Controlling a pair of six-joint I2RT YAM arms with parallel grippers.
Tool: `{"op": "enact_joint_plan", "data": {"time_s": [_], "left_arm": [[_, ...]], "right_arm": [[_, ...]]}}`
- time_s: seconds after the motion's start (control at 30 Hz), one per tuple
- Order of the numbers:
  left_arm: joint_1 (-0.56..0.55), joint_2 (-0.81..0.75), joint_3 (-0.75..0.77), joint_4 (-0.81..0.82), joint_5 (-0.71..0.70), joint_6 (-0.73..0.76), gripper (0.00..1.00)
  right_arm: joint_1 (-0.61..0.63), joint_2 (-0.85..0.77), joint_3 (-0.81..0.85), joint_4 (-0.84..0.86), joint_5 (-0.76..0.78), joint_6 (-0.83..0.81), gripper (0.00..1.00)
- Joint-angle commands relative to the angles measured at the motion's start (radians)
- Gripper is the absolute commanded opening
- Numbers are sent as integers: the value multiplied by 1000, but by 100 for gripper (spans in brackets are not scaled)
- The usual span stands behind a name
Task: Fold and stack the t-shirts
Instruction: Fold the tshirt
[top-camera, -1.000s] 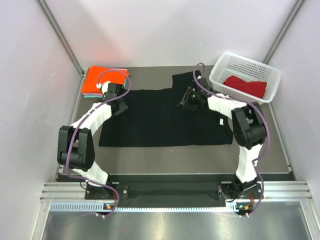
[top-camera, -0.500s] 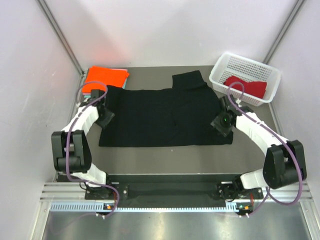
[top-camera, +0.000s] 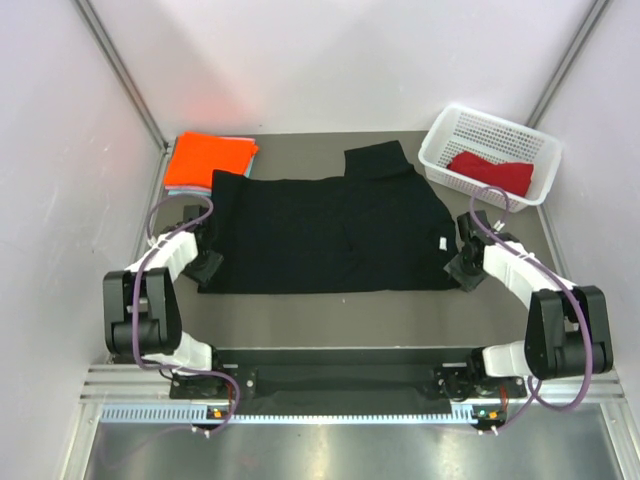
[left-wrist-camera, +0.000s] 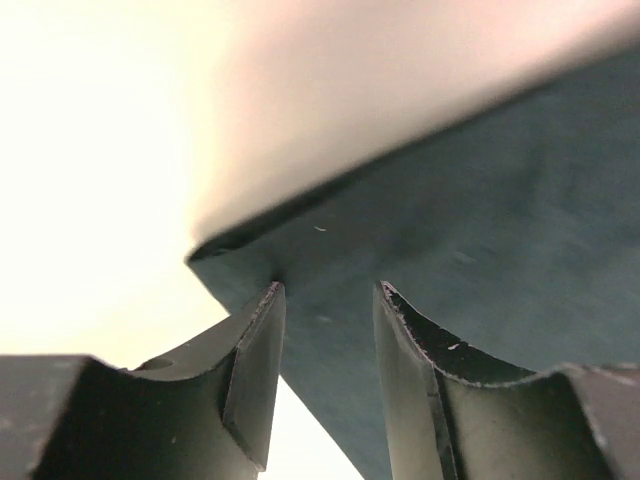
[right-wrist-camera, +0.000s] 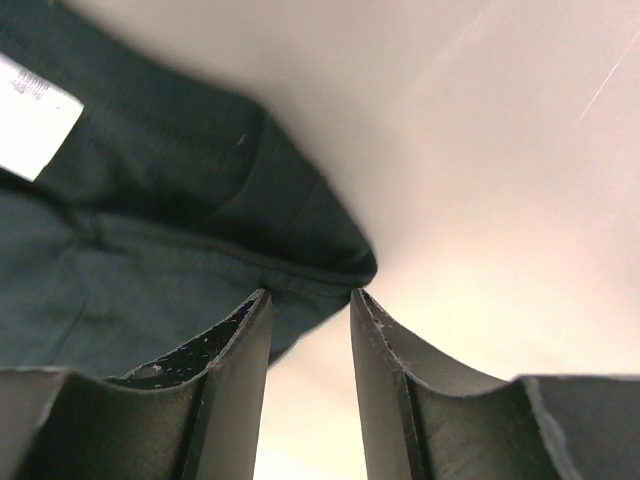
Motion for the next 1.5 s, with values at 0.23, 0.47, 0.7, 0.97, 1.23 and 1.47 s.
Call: {"op": "enact_joint_plan", "data": {"time_s": [0.23, 0.47, 0.7, 0.97, 1.23, 1.47], "left_arm": [[12, 119, -8, 6, -185, -31, 45], [12, 49, 31, -37, -197, -16, 44], [12, -52, 79, -56, -162, 95, 47], [19, -91, -22, 6, -93, 80, 42], [19, -36, -70, 67, -78, 9, 36], [19, 21, -97, 98, -68, -9, 7]], "right_arm": [[-56, 56, -19, 66, 86, -77, 38], [-56, 54, -12, 80, 77, -98, 25], [-57, 26, -22, 94, 60, -129, 7], [-59, 34, -55, 154, 14, -140, 2], [-71, 71, -34, 157, 6, -160, 2], [-85, 53, -45, 155, 20, -163, 0]]}}
